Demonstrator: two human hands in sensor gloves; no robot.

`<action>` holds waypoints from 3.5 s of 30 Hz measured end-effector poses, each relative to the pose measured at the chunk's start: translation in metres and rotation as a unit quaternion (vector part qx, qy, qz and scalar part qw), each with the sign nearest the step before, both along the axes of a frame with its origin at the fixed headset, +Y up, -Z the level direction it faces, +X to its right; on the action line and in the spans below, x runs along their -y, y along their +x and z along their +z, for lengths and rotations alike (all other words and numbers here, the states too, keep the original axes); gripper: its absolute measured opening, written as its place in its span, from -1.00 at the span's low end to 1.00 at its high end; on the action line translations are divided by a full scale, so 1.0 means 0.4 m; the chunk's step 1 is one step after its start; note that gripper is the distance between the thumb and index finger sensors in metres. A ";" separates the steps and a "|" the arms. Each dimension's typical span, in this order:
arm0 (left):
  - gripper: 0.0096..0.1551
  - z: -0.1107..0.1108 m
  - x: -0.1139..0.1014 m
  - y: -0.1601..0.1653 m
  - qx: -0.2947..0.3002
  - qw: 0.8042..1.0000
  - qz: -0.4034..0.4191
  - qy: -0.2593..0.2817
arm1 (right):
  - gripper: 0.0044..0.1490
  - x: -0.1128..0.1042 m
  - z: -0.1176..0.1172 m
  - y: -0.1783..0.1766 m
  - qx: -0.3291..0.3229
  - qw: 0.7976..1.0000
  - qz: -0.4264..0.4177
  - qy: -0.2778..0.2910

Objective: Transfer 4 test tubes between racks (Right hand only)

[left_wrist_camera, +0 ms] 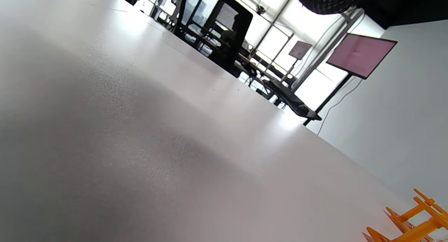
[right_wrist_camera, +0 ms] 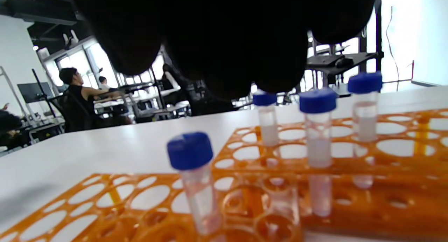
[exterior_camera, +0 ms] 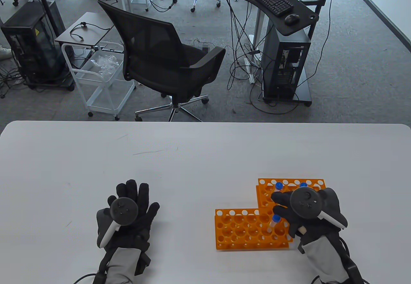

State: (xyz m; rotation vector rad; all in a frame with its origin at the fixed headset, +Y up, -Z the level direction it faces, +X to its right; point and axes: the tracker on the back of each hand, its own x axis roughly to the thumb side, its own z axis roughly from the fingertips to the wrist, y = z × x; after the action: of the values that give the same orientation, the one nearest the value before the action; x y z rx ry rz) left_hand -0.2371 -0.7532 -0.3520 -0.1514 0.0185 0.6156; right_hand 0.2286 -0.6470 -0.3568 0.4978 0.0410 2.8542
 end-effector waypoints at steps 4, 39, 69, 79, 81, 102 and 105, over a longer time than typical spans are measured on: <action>-0.18 0.001 0.000 0.000 -0.001 1.000 -0.001 0.000 | -0.34 0.022 -0.006 -0.018 -0.006 0.999 0.024 -0.037; -0.18 0.003 -0.004 0.002 -0.002 1.000 -0.003 -0.002 | -0.40 -0.028 0.008 0.015 -0.009 1.000 -0.018 -0.013; -0.18 0.004 -0.005 0.003 -0.002 1.000 -0.002 -0.002 | -0.41 -0.090 0.017 0.219 0.126 0.982 -0.077 0.114; -0.18 0.004 -0.004 0.002 -0.002 1.000 -0.002 -0.005 | -0.41 -0.059 -0.001 0.253 0.166 0.977 -0.059 0.119; -0.18 0.004 -0.003 0.002 -0.003 1.000 -0.002 -0.006 | -0.41 -0.051 -0.005 0.257 0.171 0.977 -0.054 0.117; -0.18 0.005 -0.003 0.004 -0.002 1.000 -0.004 -0.008 | -0.41 0.007 -0.036 0.269 0.186 0.978 -0.031 0.092; -0.18 0.005 -0.003 0.004 -0.002 1.000 -0.005 -0.008 | -0.41 0.014 -0.039 0.270 0.186 0.978 -0.032 0.089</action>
State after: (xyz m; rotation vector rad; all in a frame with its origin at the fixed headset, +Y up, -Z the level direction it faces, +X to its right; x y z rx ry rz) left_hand -0.2356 -0.7518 -0.3501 -0.1645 0.0285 0.6060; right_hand 0.3367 -0.6525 -0.3722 -0.0122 -0.2924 2.8511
